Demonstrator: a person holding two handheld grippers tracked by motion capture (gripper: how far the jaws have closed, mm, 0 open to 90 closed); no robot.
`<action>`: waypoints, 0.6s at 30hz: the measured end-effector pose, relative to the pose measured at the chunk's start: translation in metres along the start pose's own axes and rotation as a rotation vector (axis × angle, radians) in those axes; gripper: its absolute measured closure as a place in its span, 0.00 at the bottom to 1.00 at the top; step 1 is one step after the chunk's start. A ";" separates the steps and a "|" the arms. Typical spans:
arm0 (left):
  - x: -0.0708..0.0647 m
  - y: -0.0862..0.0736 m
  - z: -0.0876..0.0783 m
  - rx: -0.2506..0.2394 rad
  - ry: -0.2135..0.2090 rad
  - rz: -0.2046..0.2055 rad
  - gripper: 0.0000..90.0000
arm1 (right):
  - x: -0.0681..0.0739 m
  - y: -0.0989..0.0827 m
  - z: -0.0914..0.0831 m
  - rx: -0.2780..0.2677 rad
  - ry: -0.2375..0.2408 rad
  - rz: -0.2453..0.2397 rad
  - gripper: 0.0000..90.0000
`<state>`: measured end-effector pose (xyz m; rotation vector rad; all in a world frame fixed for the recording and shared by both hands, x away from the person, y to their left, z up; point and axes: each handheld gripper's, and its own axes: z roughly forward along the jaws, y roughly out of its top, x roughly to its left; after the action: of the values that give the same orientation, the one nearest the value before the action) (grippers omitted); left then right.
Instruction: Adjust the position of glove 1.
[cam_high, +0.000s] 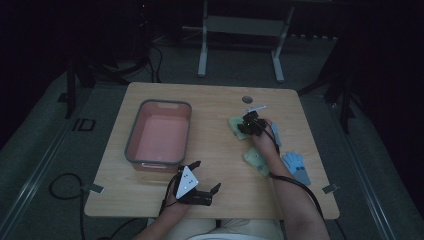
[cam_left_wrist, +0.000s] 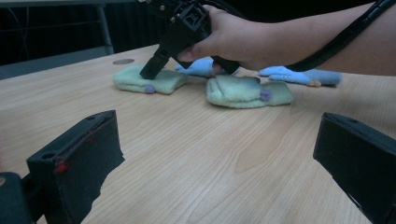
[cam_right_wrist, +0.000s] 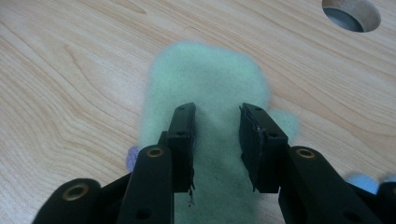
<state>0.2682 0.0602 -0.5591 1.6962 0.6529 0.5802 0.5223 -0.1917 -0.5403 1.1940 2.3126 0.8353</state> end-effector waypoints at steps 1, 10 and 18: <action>0.000 0.000 0.000 0.000 0.000 0.000 0.01 | 0.001 0.000 0.001 0.001 -0.007 -0.014 0.73; 0.000 0.000 0.000 0.002 -0.001 0.000 0.01 | 0.011 0.002 0.003 0.010 -0.064 -0.026 0.95; -0.001 0.000 0.000 0.003 0.003 0.003 0.01 | 0.024 0.017 -0.030 -0.043 -0.098 0.098 0.97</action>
<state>0.2679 0.0595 -0.5590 1.6999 0.6535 0.5842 0.5010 -0.1734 -0.5088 1.3081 2.1627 0.8372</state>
